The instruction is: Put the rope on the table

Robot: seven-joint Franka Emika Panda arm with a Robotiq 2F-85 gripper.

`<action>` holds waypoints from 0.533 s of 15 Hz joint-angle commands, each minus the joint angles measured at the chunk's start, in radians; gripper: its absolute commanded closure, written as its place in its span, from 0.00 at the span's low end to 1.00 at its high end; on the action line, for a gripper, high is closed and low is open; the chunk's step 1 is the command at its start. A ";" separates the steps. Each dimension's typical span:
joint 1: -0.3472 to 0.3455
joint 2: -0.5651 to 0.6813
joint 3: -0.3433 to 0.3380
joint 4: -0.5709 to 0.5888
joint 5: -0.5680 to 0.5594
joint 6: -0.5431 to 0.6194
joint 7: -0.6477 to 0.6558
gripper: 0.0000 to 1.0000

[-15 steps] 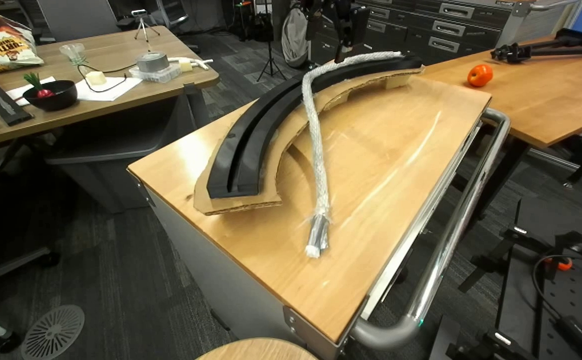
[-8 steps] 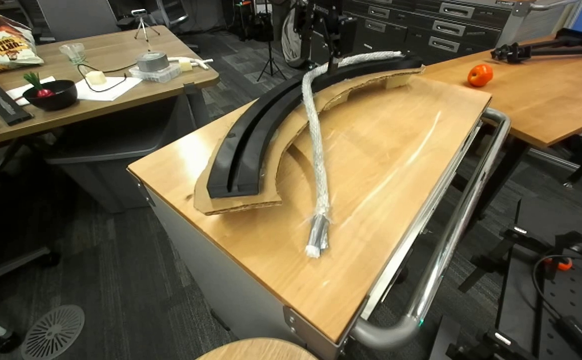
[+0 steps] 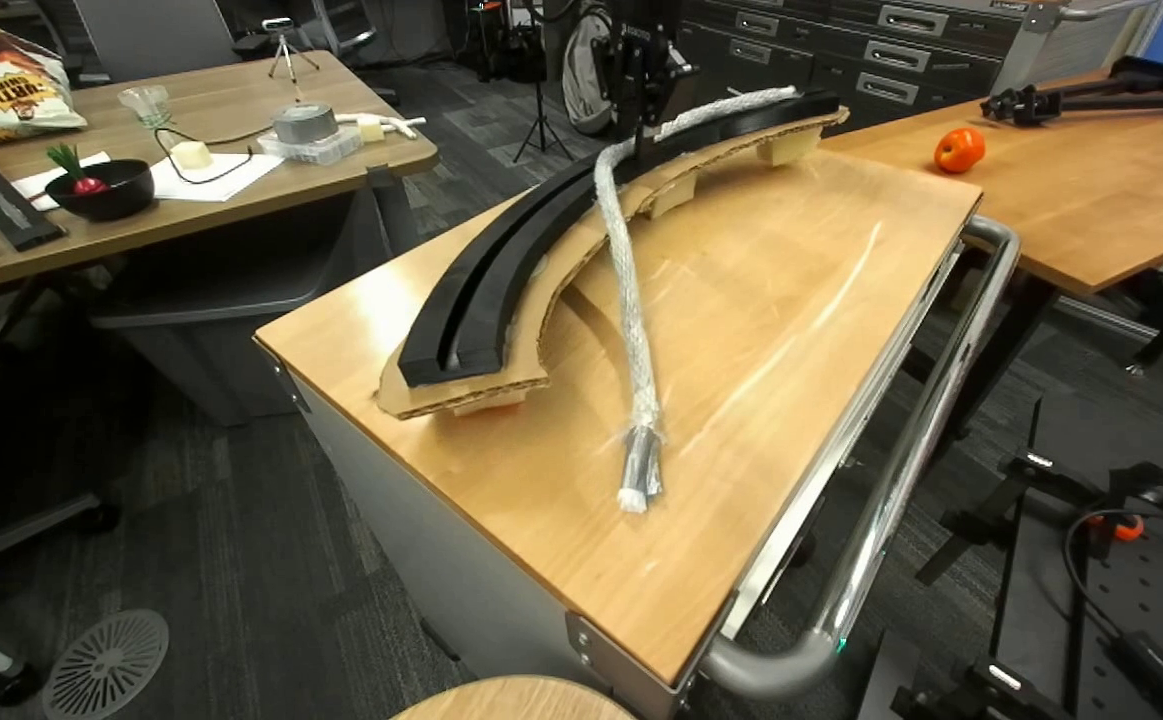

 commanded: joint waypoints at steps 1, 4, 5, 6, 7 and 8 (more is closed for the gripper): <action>-0.017 0.027 0.017 0.059 0.020 -0.046 -0.008 0.94; -0.017 0.010 0.016 0.042 0.016 -0.043 -0.012 0.92; -0.017 0.004 0.015 0.037 0.014 -0.041 -0.012 0.92; -0.016 -0.006 0.014 0.025 0.010 -0.034 -0.012 0.93; -0.016 -0.015 0.013 0.015 0.006 -0.032 -0.011 0.93; -0.010 -0.034 0.007 -0.005 -0.010 -0.027 -0.003 0.93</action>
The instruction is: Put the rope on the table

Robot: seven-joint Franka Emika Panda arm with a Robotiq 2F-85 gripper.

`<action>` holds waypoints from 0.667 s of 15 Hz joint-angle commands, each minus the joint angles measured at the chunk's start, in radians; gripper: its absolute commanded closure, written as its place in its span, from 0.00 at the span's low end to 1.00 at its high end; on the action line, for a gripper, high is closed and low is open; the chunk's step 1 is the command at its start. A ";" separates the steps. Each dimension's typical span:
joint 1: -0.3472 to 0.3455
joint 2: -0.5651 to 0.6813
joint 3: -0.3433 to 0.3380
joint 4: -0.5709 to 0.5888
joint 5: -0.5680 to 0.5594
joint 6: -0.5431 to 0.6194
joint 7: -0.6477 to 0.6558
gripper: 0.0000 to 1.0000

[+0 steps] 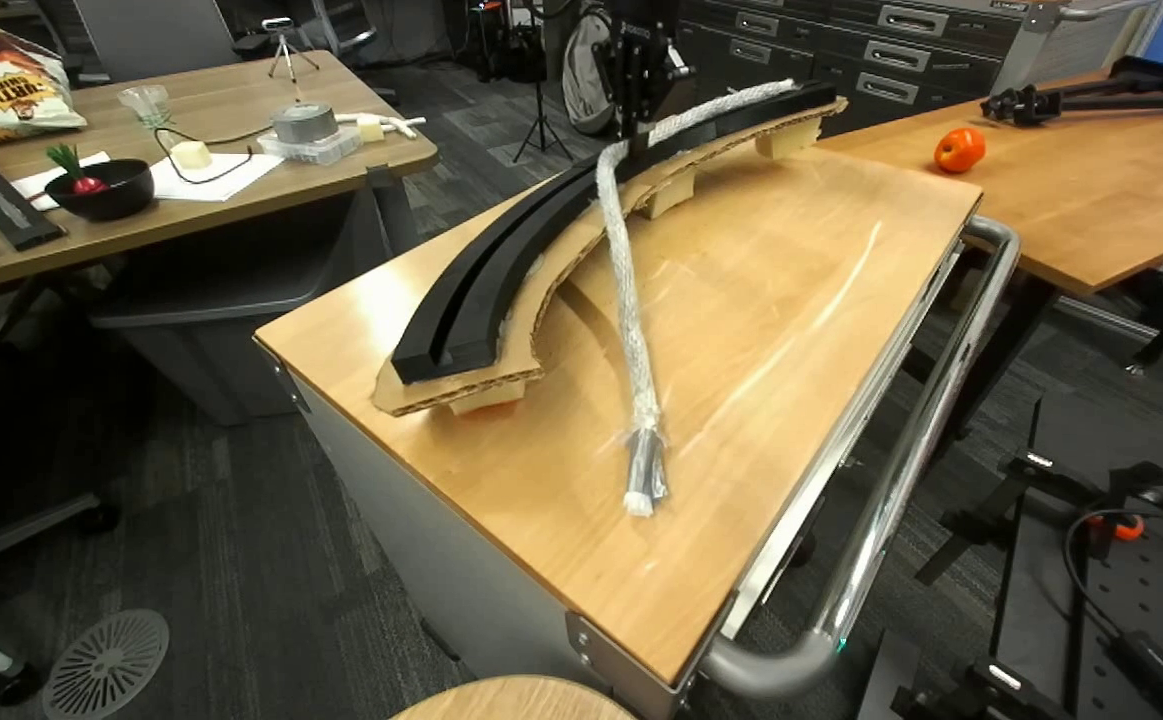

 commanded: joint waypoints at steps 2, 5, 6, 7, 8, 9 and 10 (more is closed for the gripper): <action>0.015 -0.064 -0.018 -0.043 -0.068 -0.024 0.061 0.94; 0.045 -0.099 -0.045 -0.066 -0.180 -0.111 0.189 0.96; 0.047 -0.102 -0.044 -0.064 -0.201 -0.171 0.211 0.96; 0.049 -0.105 -0.044 -0.068 -0.221 -0.222 0.239 0.96; 0.044 -0.105 -0.035 -0.066 -0.215 -0.274 0.235 0.96; 0.036 -0.101 -0.023 -0.064 -0.193 -0.326 0.218 0.96; 0.033 -0.097 -0.017 -0.064 -0.181 -0.363 0.207 0.96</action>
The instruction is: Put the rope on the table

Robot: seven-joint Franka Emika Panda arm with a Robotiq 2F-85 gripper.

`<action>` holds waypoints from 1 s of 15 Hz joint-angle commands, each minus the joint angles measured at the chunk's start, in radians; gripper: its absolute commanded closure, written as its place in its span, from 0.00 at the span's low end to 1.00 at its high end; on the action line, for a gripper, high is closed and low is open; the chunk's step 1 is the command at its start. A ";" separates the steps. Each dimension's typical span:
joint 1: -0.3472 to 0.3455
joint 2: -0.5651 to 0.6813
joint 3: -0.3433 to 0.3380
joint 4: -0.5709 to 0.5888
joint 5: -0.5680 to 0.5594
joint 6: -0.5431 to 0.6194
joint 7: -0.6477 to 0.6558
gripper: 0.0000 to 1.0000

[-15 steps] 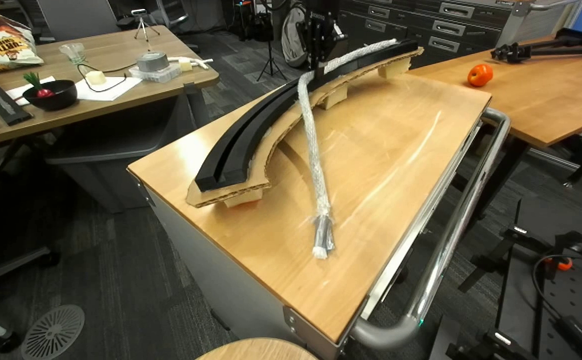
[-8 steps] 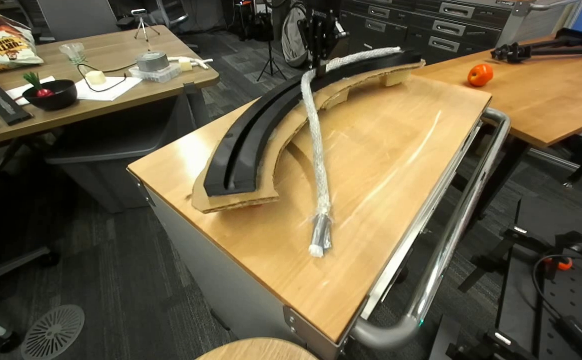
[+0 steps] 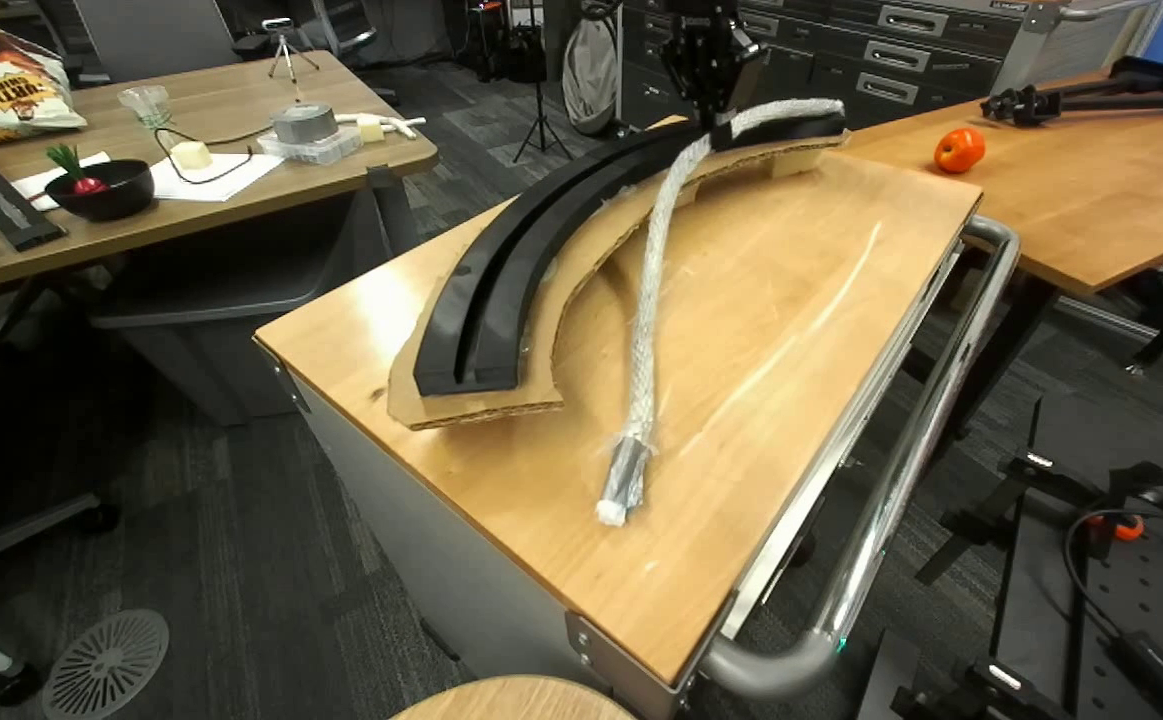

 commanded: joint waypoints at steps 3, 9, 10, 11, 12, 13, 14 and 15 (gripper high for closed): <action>-0.001 0.011 0.024 -0.007 0.043 -0.189 -0.007 0.97; -0.019 0.083 0.036 0.017 0.138 -0.162 -0.002 0.97; -0.020 0.090 0.034 0.015 0.136 -0.143 -0.001 0.97; -0.021 0.094 0.034 0.013 0.134 -0.130 -0.005 0.97; -0.024 0.093 0.034 0.006 0.132 -0.114 -0.009 0.97; -0.026 0.091 0.035 0.000 0.129 -0.101 -0.016 0.96; -0.028 0.078 0.036 -0.014 0.126 -0.083 -0.023 0.64; -0.032 0.066 0.037 -0.025 0.129 -0.073 -0.030 0.63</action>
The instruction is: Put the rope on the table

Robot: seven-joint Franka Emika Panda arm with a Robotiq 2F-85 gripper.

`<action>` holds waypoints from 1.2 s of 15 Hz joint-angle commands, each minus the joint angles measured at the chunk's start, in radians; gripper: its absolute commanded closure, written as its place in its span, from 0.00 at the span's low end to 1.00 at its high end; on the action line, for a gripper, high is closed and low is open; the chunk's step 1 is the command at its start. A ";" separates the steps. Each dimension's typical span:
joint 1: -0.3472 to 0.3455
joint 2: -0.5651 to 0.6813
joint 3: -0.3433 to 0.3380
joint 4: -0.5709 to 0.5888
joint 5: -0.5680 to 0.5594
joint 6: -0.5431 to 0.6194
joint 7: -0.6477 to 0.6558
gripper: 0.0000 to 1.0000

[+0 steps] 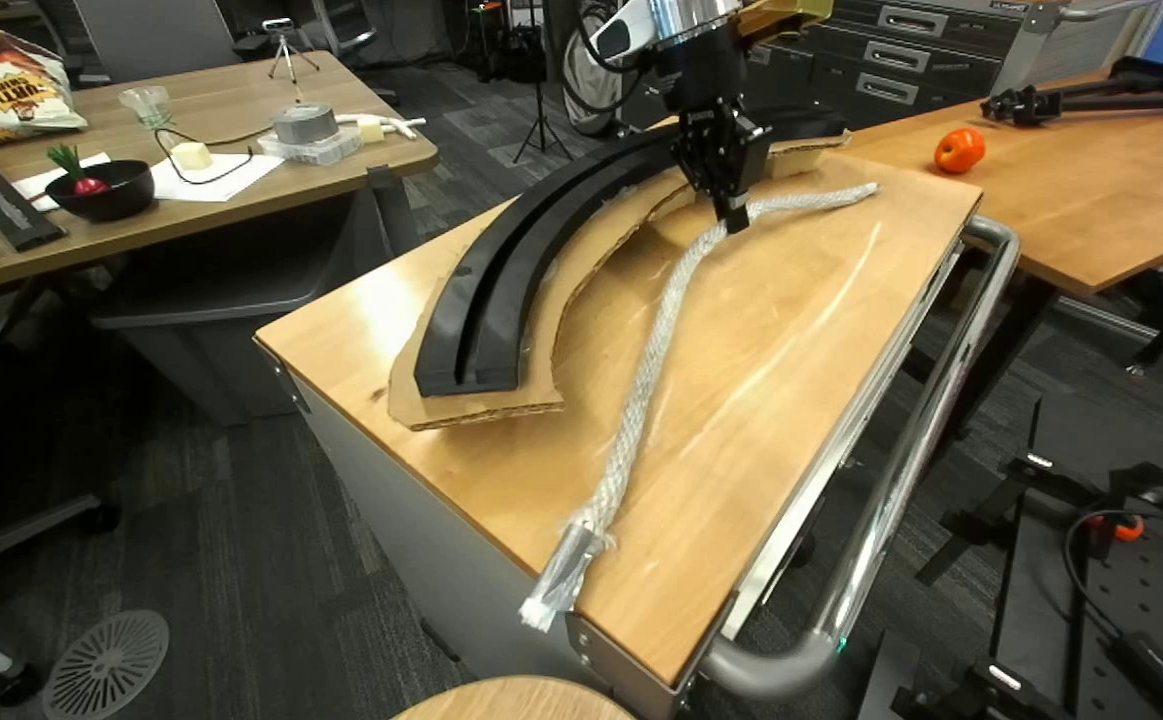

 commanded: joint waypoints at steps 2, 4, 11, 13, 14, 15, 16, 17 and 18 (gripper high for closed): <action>-0.030 -0.084 0.020 -0.058 0.033 0.055 -0.074 0.49; -0.037 -0.177 0.020 -0.133 0.044 0.087 -0.128 0.33; -0.042 -0.560 -0.054 -0.426 0.150 0.286 -0.105 0.00; -0.044 -0.625 -0.099 -0.468 0.174 0.299 -0.079 0.00; -0.016 -0.524 -0.093 -0.372 0.136 0.244 -0.100 0.00; -0.016 -0.565 -0.112 -0.401 0.143 0.250 -0.094 0.00; -0.016 -0.593 -0.124 -0.422 0.146 0.254 -0.091 0.00; -0.016 -0.607 -0.130 -0.436 0.146 0.257 -0.089 0.00; -0.016 -0.610 -0.131 -0.444 0.146 0.260 -0.087 0.00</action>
